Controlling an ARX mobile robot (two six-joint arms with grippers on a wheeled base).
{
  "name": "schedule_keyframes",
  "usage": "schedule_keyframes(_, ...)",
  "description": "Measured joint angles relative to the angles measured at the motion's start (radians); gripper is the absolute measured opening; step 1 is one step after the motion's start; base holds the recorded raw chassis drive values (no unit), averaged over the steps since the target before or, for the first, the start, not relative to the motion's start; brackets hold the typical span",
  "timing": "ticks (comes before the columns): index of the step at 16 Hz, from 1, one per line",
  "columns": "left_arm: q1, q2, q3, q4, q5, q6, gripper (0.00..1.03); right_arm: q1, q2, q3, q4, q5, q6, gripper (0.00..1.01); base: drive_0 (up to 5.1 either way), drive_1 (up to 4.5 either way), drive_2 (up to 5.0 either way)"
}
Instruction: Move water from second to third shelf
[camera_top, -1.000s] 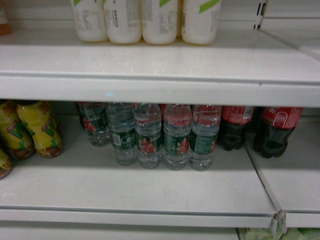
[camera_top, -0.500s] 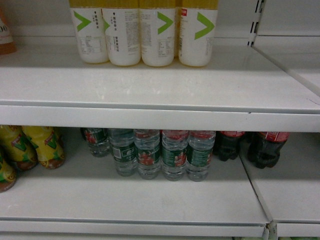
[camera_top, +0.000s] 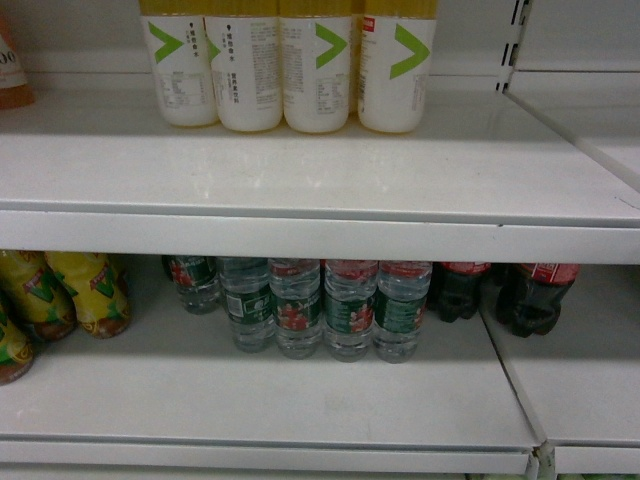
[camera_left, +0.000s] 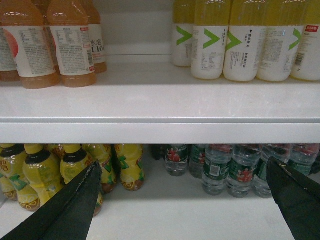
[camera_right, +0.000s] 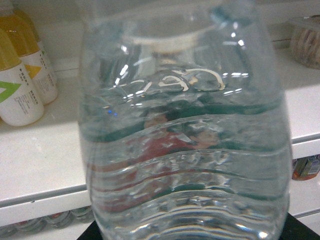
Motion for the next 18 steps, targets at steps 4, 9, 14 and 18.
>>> schedule_keyframes(4,0.000,0.000,0.000,0.000,0.002,0.000,0.98,-0.001,0.000,0.000,-0.002,0.012,0.000,0.42,-3.2,1.69,1.7)
schedule_keyframes(9,0.000,0.000,0.000,-0.001,0.000,0.000,0.98,0.000,0.000,0.000,0.000,0.005,0.000,0.42,-4.3,2.37,2.4)
schedule_keyframes(14,0.000,0.000,0.000,-0.001,0.000,0.000,0.98,0.000,0.000,0.000,0.001,0.003,0.000,0.42,-4.5,2.18,2.2)
schedule_keyframes(18,0.000,0.000,0.000,0.000,0.000,0.000,0.98,0.000,0.000,0.000,0.002,0.003,0.000,0.42,-4.4,2.20,2.2)
